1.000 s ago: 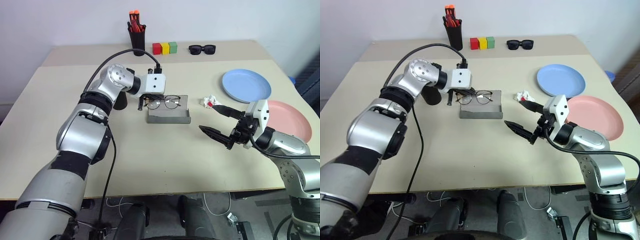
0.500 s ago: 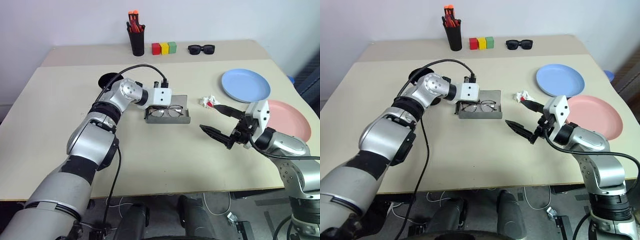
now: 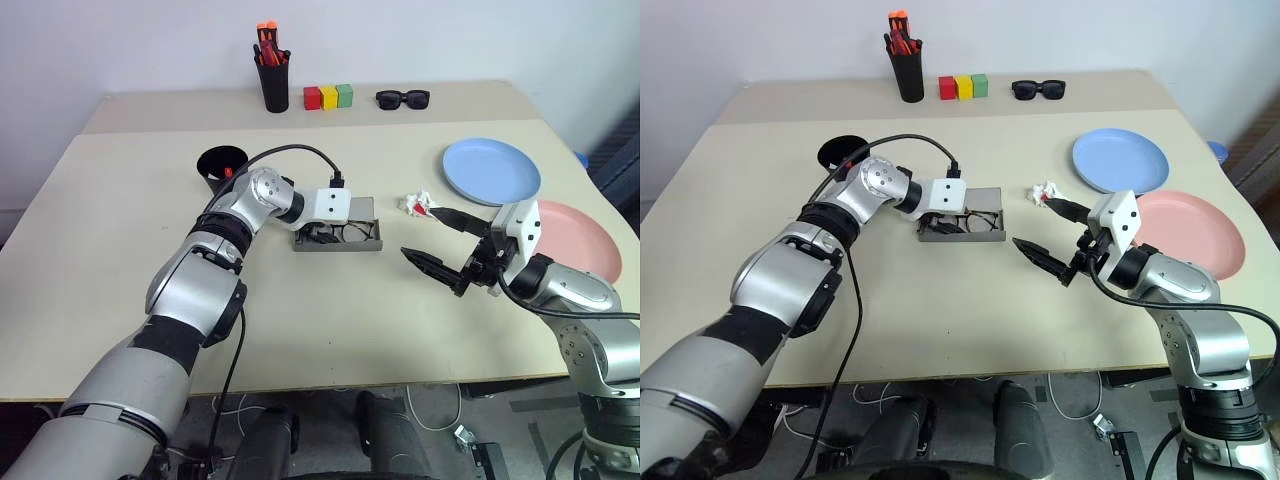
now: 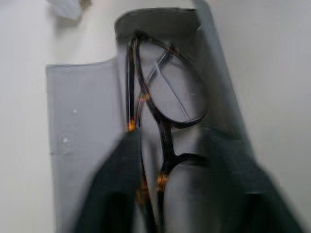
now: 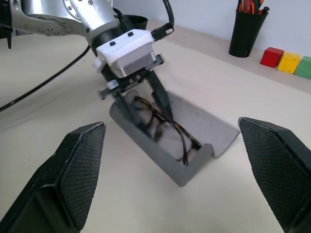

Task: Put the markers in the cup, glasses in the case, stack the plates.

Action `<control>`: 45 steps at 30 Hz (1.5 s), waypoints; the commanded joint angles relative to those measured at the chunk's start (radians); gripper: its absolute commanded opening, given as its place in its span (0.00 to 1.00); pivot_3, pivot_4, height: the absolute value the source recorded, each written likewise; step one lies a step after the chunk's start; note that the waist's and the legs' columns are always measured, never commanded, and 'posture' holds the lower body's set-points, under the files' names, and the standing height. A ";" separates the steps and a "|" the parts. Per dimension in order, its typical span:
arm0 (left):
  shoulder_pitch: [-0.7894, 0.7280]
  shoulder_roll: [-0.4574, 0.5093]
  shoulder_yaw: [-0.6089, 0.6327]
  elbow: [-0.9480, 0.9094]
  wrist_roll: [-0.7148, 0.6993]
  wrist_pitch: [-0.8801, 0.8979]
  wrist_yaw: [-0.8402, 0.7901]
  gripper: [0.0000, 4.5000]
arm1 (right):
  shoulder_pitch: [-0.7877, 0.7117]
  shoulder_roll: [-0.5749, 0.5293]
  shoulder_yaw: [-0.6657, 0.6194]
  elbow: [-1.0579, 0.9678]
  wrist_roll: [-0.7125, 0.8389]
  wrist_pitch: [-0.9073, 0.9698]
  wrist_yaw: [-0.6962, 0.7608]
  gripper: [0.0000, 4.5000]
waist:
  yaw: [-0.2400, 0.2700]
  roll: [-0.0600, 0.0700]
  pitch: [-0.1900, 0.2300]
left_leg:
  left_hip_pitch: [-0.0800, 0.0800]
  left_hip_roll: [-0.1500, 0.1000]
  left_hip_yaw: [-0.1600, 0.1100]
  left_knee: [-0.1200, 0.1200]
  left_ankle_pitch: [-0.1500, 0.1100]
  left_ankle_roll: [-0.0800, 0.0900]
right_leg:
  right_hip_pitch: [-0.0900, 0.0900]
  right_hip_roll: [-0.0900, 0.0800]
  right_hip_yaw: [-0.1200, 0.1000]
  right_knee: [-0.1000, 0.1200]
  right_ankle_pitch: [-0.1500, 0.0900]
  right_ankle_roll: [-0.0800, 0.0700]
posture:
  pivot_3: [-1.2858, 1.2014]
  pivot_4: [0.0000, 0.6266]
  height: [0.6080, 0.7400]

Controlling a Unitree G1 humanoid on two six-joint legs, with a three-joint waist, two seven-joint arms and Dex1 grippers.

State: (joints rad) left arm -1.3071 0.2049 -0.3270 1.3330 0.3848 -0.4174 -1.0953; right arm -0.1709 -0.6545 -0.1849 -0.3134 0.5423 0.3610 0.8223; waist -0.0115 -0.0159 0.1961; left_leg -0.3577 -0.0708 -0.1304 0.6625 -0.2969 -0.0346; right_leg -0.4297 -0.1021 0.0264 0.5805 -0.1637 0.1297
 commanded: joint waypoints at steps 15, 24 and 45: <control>-0.041 0.026 0.046 -0.034 -0.041 -0.052 0.092 0.99 | -0.052 0.012 -0.002 0.032 -0.024 -0.039 0.004 1.00 | 0.000 0.000 0.000 | 0.000 0.000 0.000 0.000 0.000 0.000 | 0.000 0.000 0.000 0.000 0.000 0.000 | 0.52 0.24 1.00; -0.070 0.039 0.105 -0.051 -0.100 -0.042 0.035 0.99 | -0.070 0.009 0.007 0.044 -0.028 -0.040 0.006 1.00 | 0.000 0.000 0.000 | 0.000 0.000 0.000 0.001 0.000 0.000 | 0.000 0.000 0.000 0.000 0.000 0.000 | 0.52 0.24 1.00; -0.079 0.028 0.075 0.002 0.018 0.188 0.668 0.09 | -0.113 0.032 0.033 0.085 -0.073 -0.068 -0.018 1.00 | 0.001 0.000 0.000 | 0.000 -0.001 0.000 0.001 0.000 0.000 | 0.000 0.000 0.000 0.000 0.001 0.001 | 0.52 0.24 1.00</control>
State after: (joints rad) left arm -1.3700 0.2355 -0.2452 1.3423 0.3913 -0.2404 -0.4624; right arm -0.2652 -0.6264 -0.1364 -0.2095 0.4698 0.3164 0.8096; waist -0.0106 -0.0159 0.1961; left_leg -0.3581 -0.0714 -0.1305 0.6632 -0.2970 -0.0344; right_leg -0.4296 -0.1021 0.0264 0.5801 -0.1630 0.1309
